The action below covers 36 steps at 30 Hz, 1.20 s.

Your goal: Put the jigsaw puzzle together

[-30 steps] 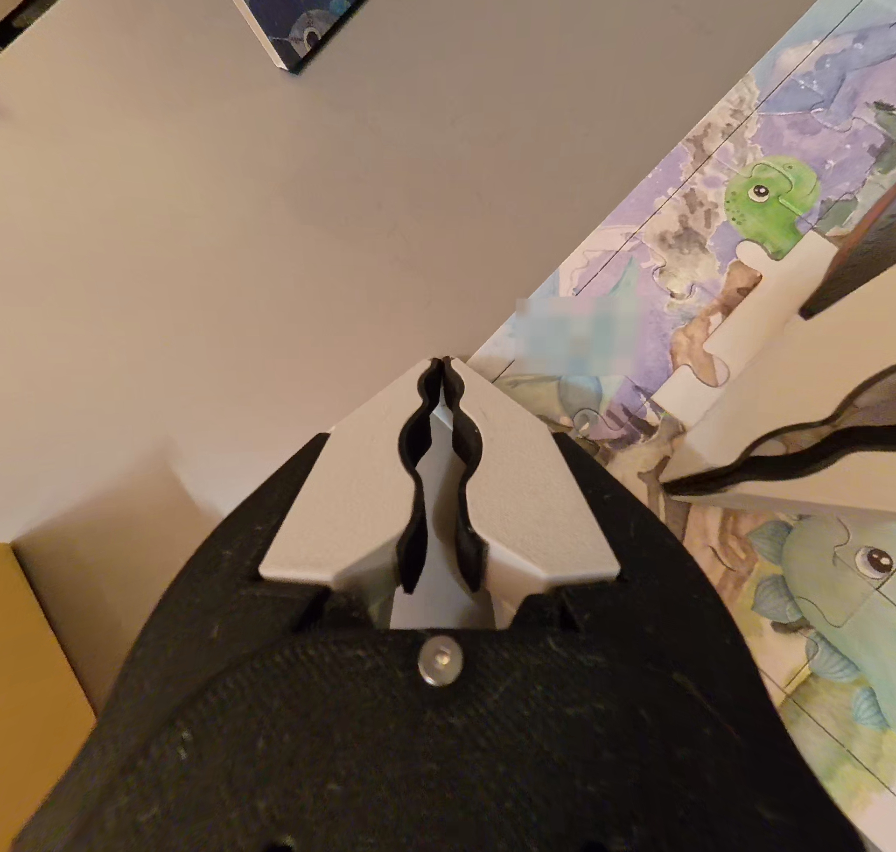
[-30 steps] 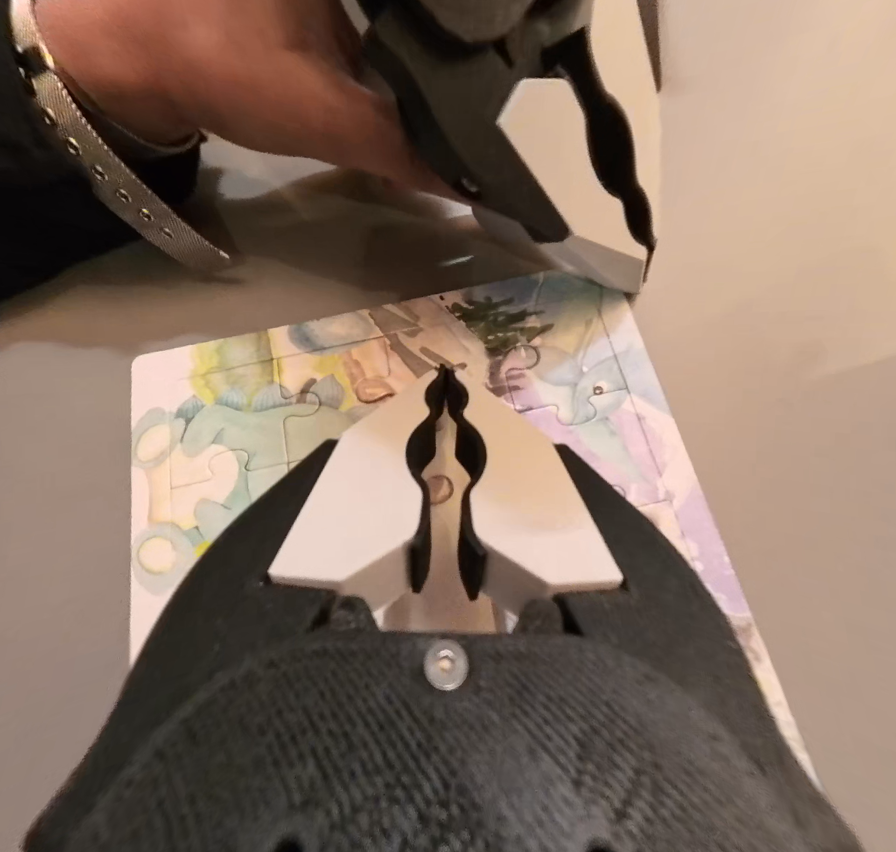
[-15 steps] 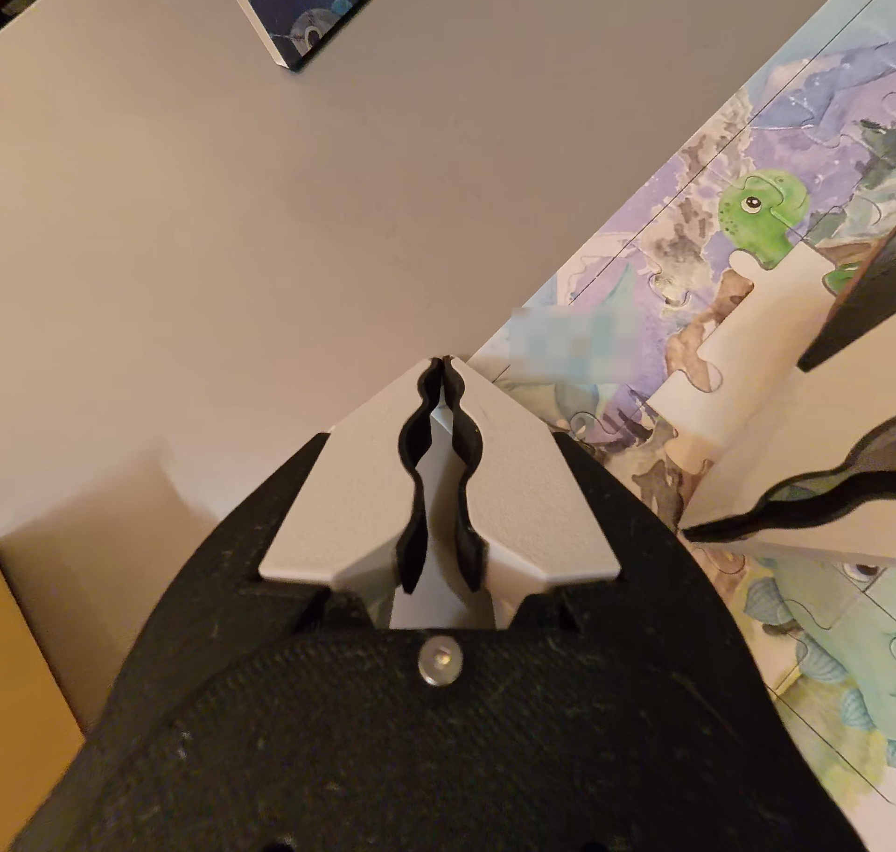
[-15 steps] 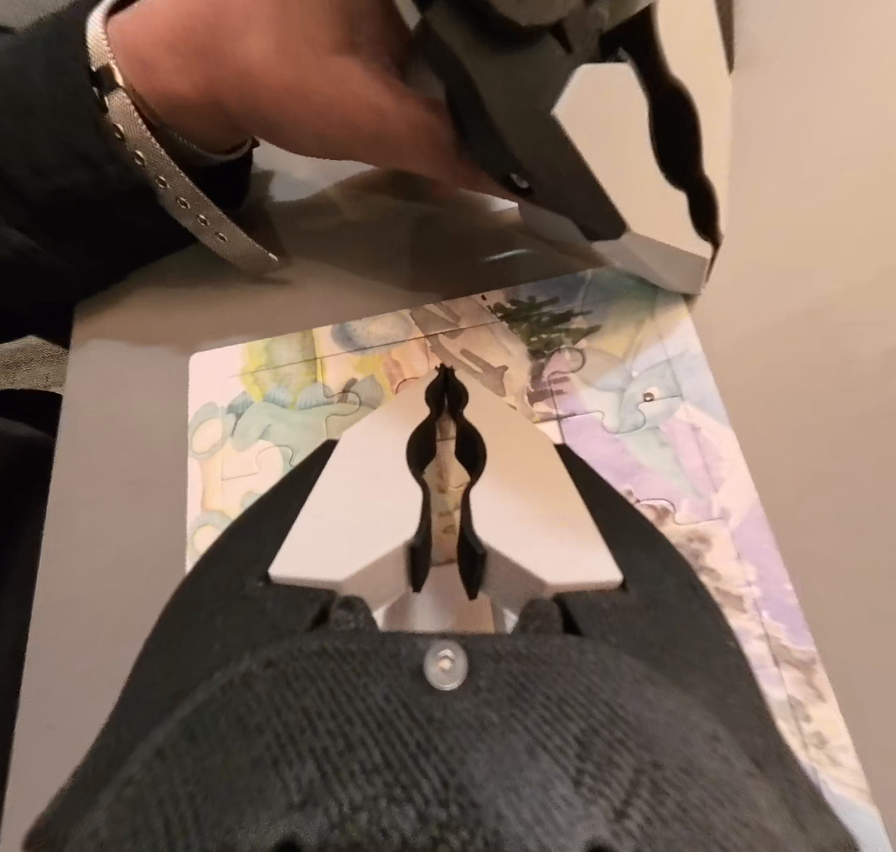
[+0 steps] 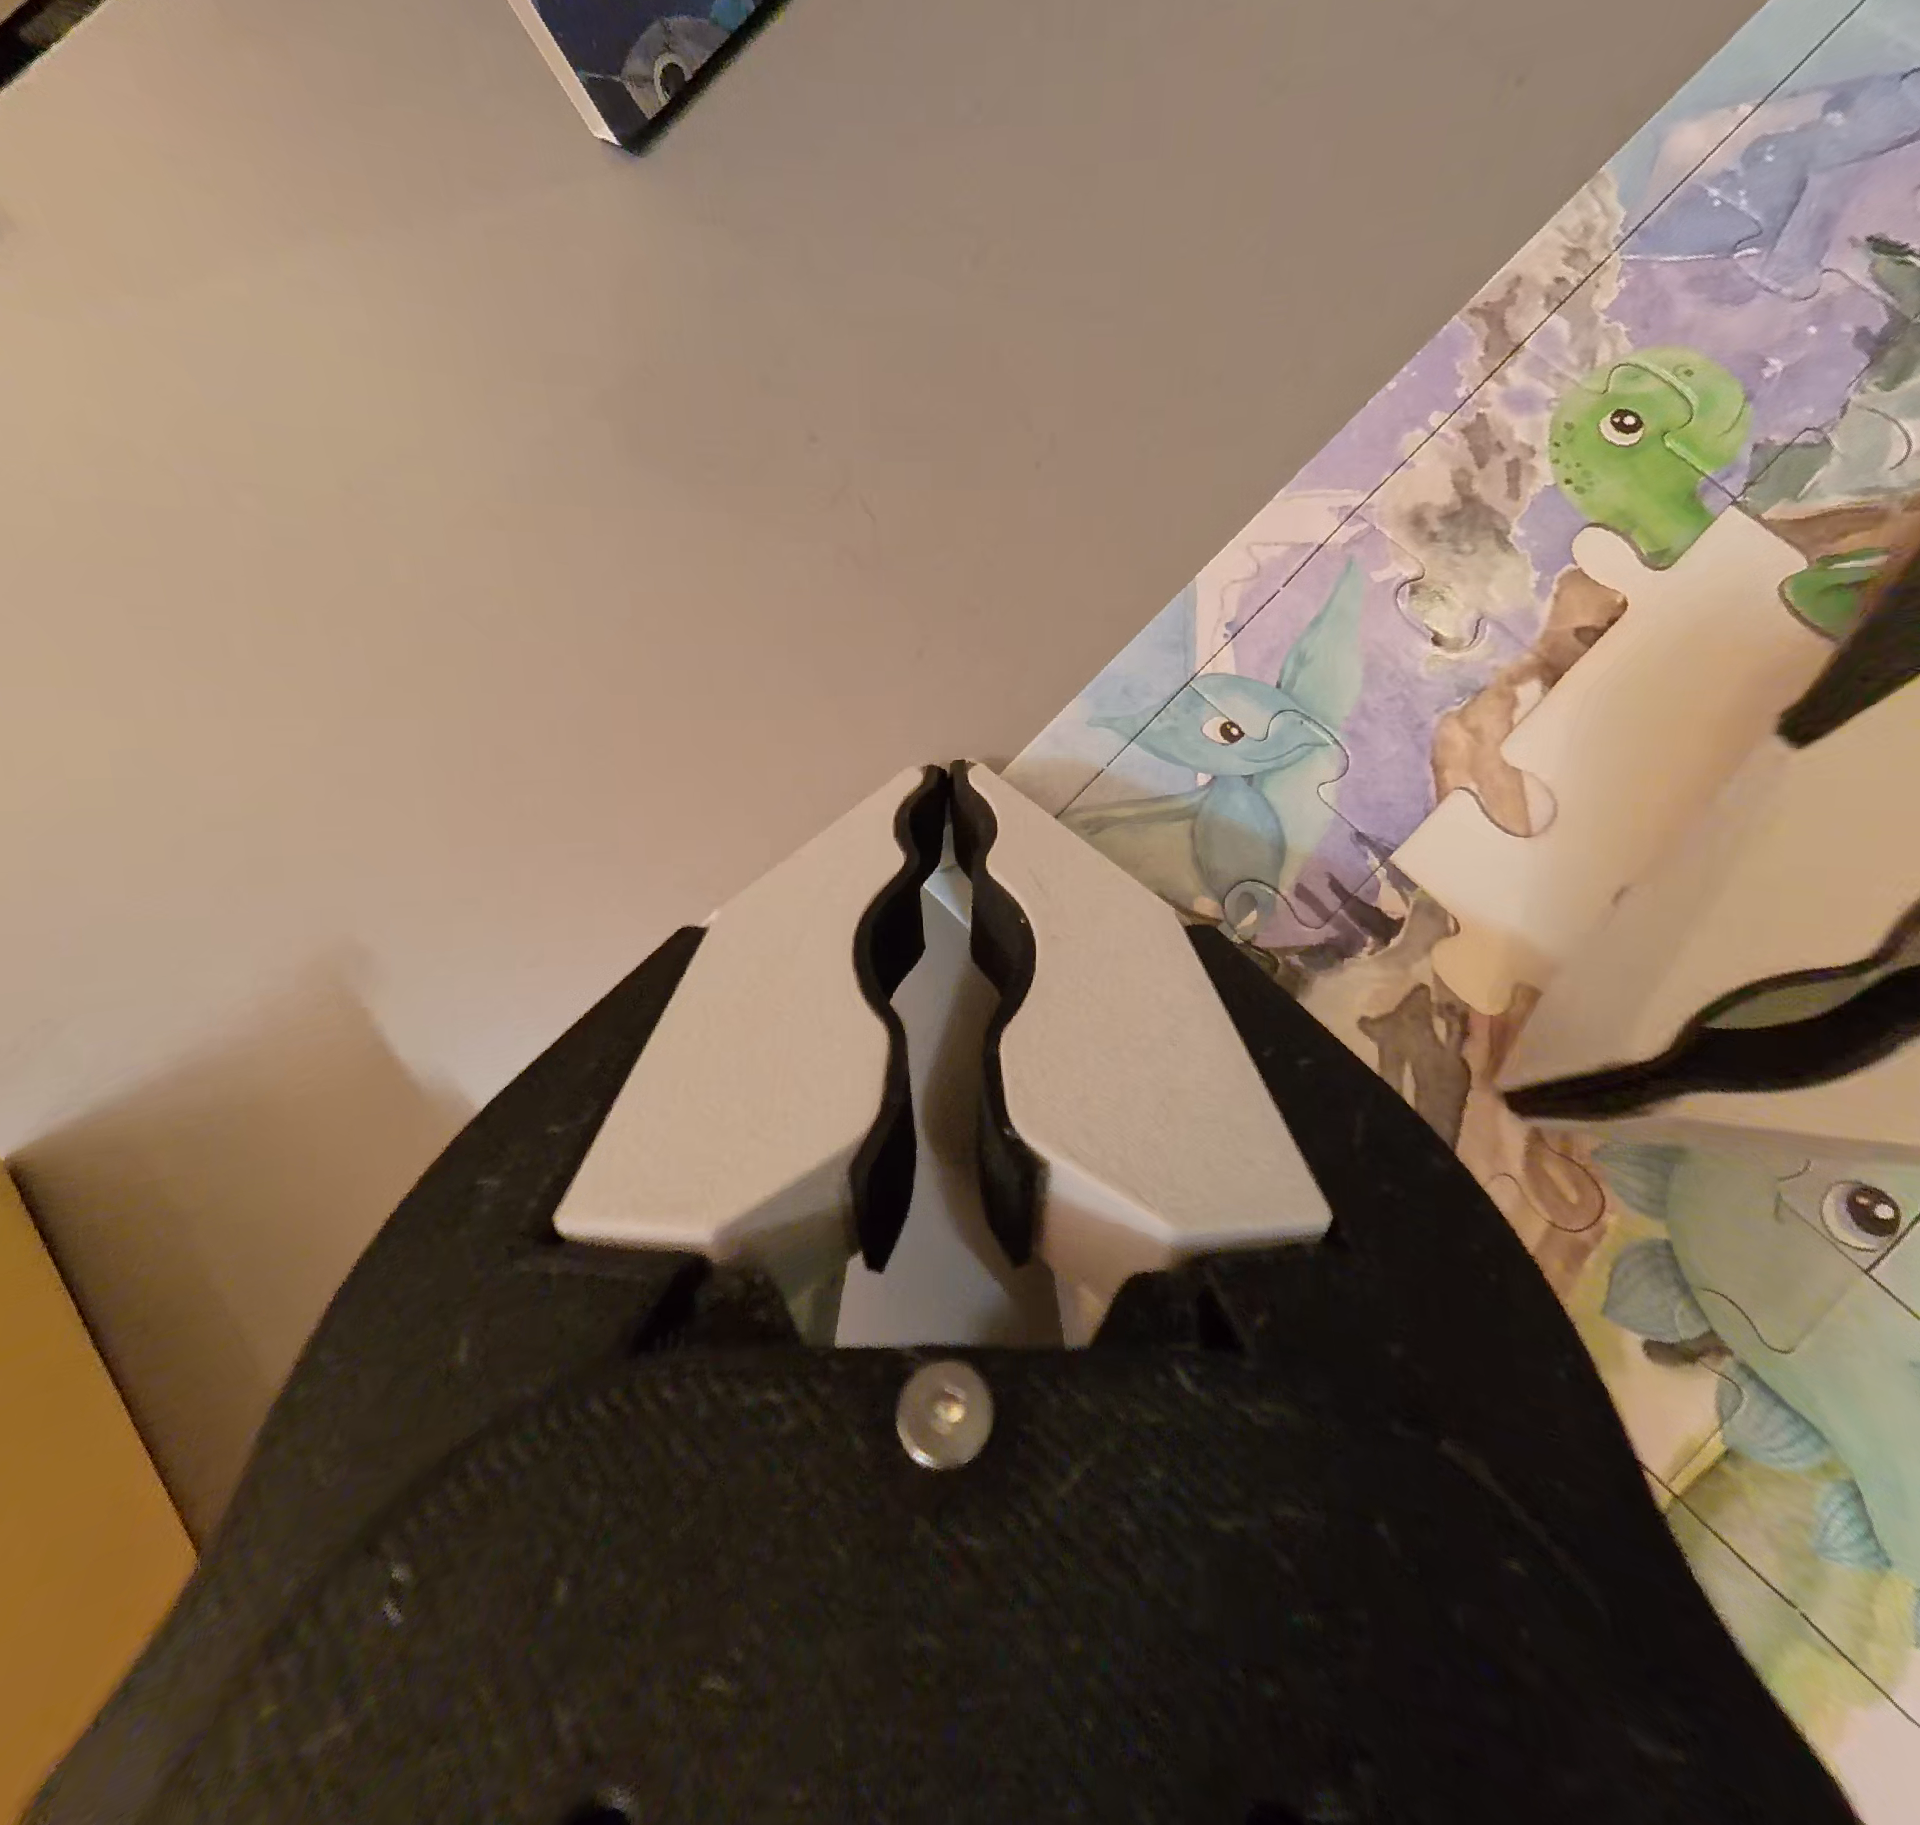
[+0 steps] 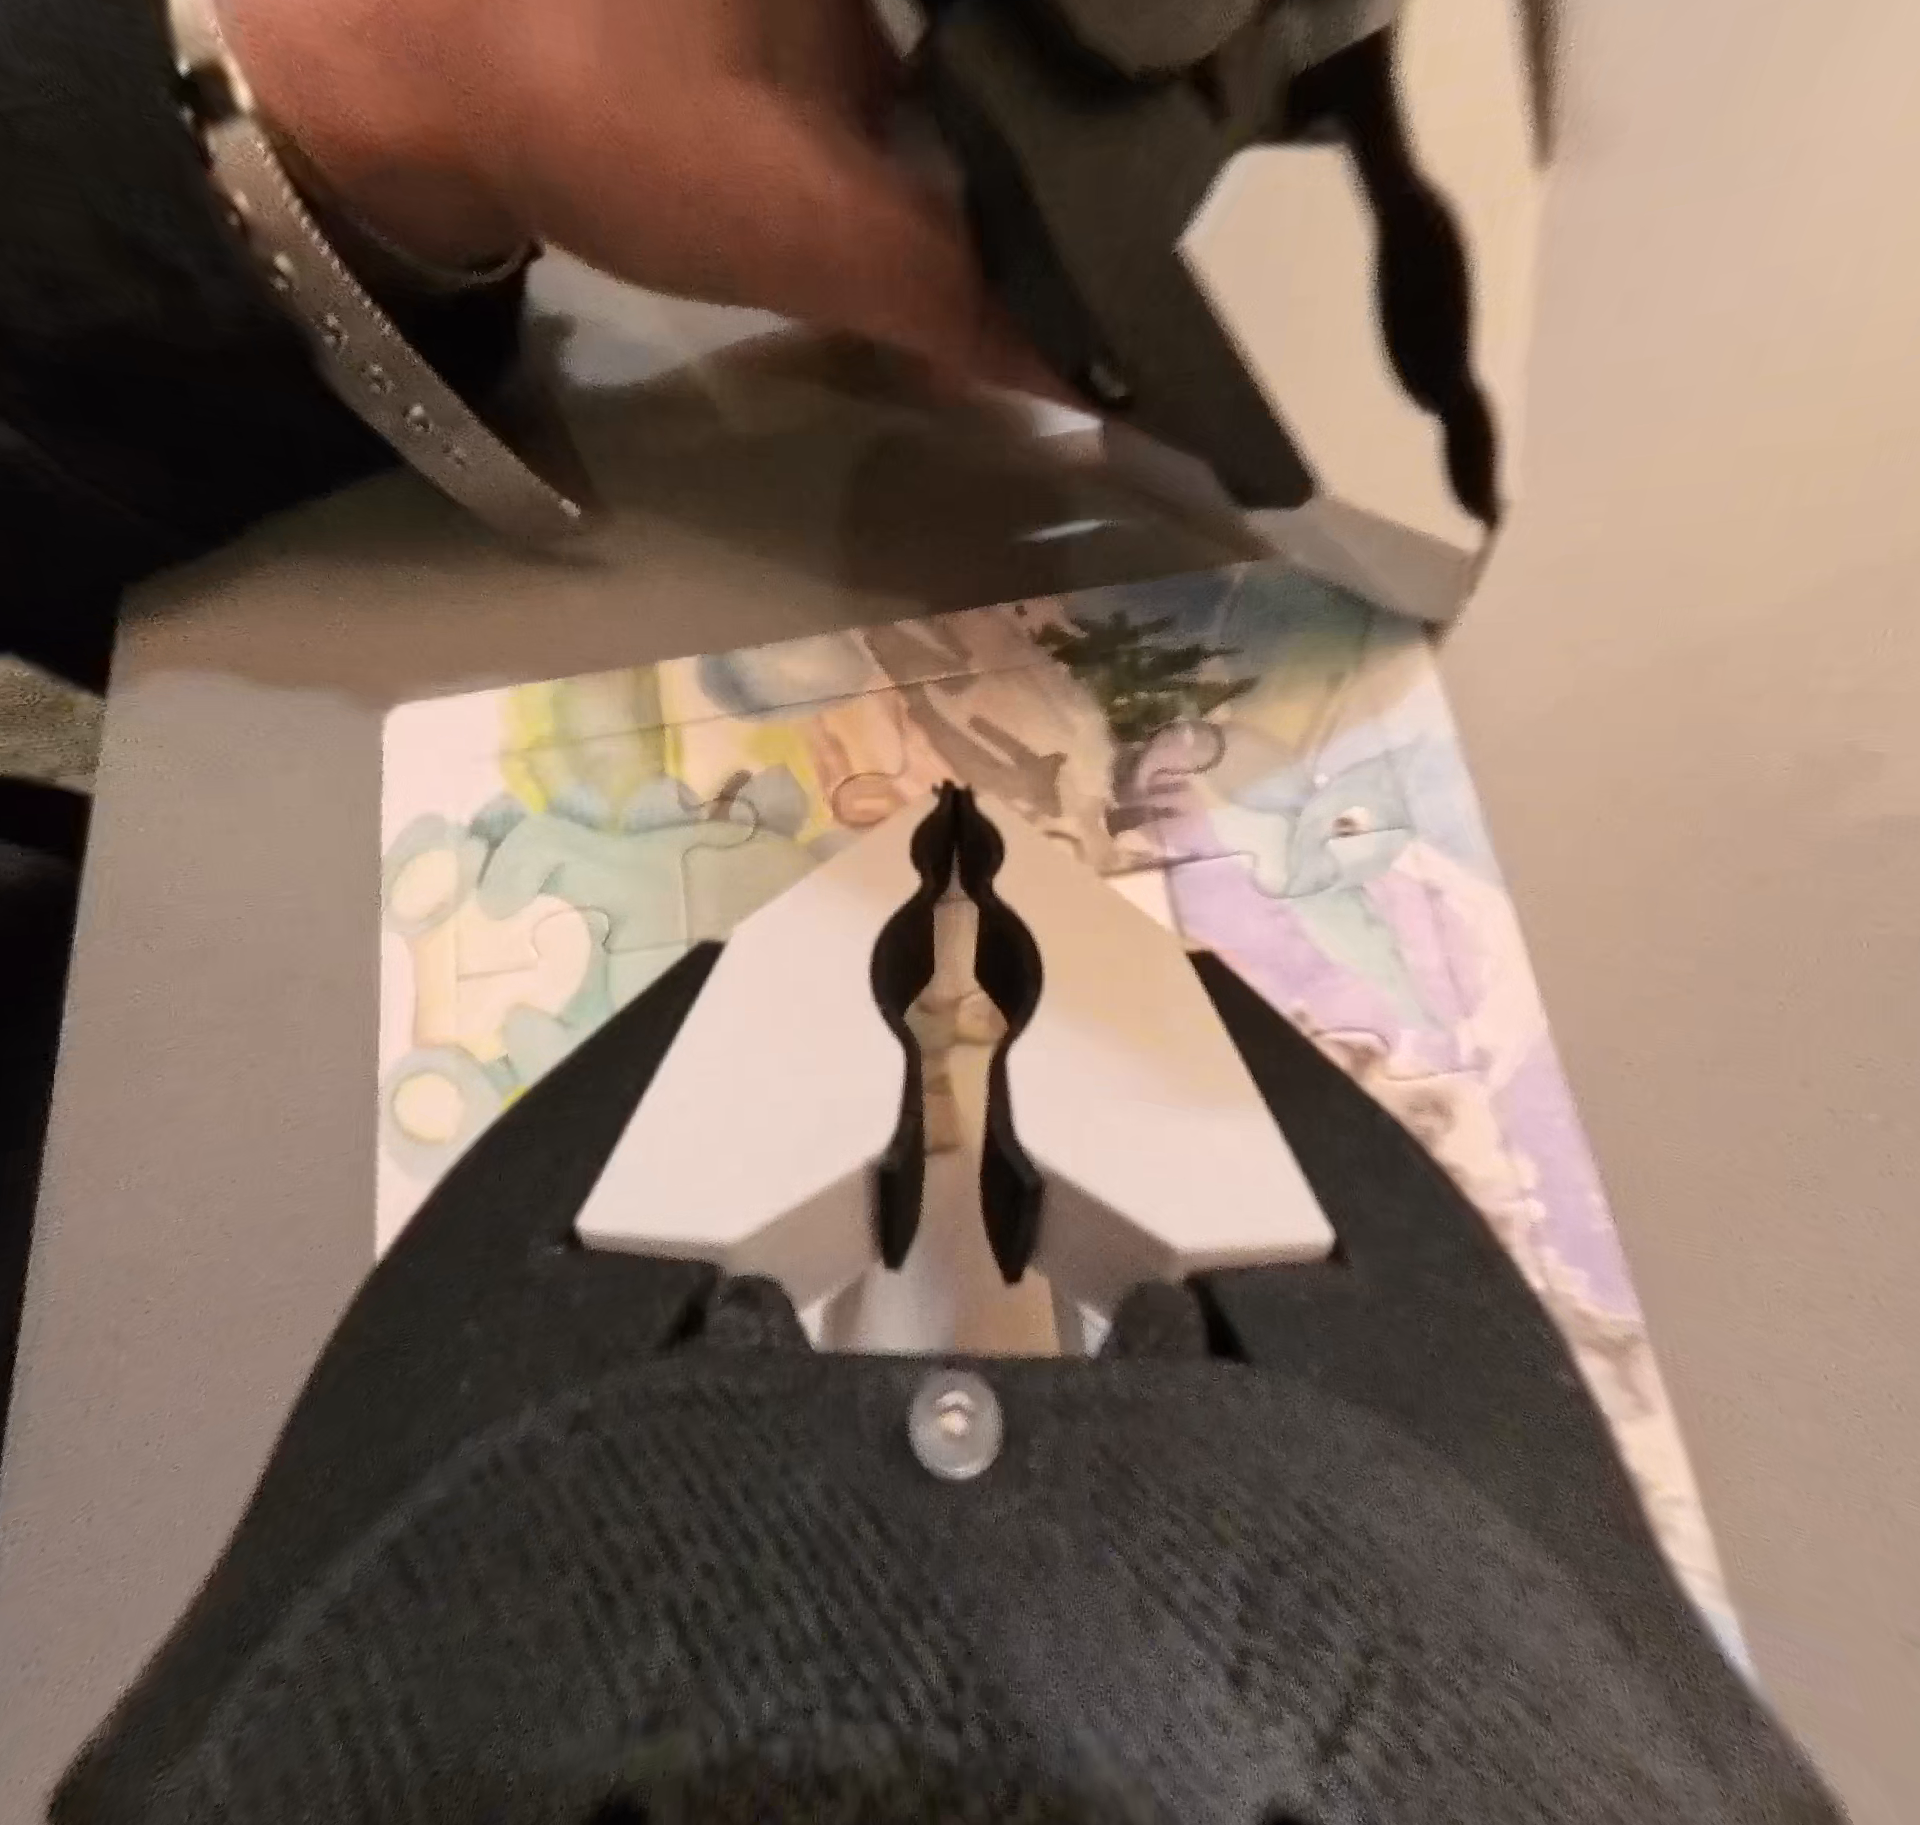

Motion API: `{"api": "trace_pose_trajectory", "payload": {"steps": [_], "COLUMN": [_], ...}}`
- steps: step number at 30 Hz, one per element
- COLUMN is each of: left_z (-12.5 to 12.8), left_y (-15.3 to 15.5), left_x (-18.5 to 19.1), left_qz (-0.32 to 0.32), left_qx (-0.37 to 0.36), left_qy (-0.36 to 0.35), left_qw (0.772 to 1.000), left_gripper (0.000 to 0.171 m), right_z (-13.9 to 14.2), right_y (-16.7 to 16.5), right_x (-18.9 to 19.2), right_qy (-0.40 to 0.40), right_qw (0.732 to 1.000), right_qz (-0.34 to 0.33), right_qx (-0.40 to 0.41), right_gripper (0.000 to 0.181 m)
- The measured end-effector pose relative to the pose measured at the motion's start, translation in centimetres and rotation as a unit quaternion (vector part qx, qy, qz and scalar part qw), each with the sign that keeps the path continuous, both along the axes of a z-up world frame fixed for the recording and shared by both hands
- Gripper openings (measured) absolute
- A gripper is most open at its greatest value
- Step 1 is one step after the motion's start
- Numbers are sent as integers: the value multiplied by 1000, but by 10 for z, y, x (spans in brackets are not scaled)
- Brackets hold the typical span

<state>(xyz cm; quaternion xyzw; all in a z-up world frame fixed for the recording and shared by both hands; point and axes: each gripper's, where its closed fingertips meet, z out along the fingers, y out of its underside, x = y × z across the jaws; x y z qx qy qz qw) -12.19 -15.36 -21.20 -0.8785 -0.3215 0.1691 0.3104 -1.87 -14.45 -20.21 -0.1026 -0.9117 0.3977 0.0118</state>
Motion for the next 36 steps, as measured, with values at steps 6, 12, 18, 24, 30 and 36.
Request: {"api": "trace_pose_trajectory", "payload": {"steps": [6, 12, 18, 24, 30, 36], "left_z": [2, 15, 28, 40, 53, 51], "left_y": [-14, -28, -35, -23, -12, -7], "left_x": [-7, -18, -26, -19, -12, -13], "left_qz": [32, 57, 67, 49, 25, 12], "left_qx": [12, 33, 66, 97, 106, 79], "left_qy": [-8, 17, 36, 67, 105, 127], "left_qw": [999, 998, 995, 992, 989, 989], "left_gripper": [5, 4, 4, 3, 2, 2], "right_z": [71, 86, 116, 104, 107, 120], "right_y": [57, 189, 253, 288, 342, 398], "right_x": [-53, -105, -102, -97, -98, -88], "right_qy": [95, 204, 276, 271, 290, 299], "right_qw": [980, 943, 905, 893, 843, 783], "right_qz": [-121, -250, -309, -344, -425, -501], "right_qx": [-126, -77, -92, -108, -157, -216], "right_gripper": [0, 0, 0, 0, 0, 0]}}
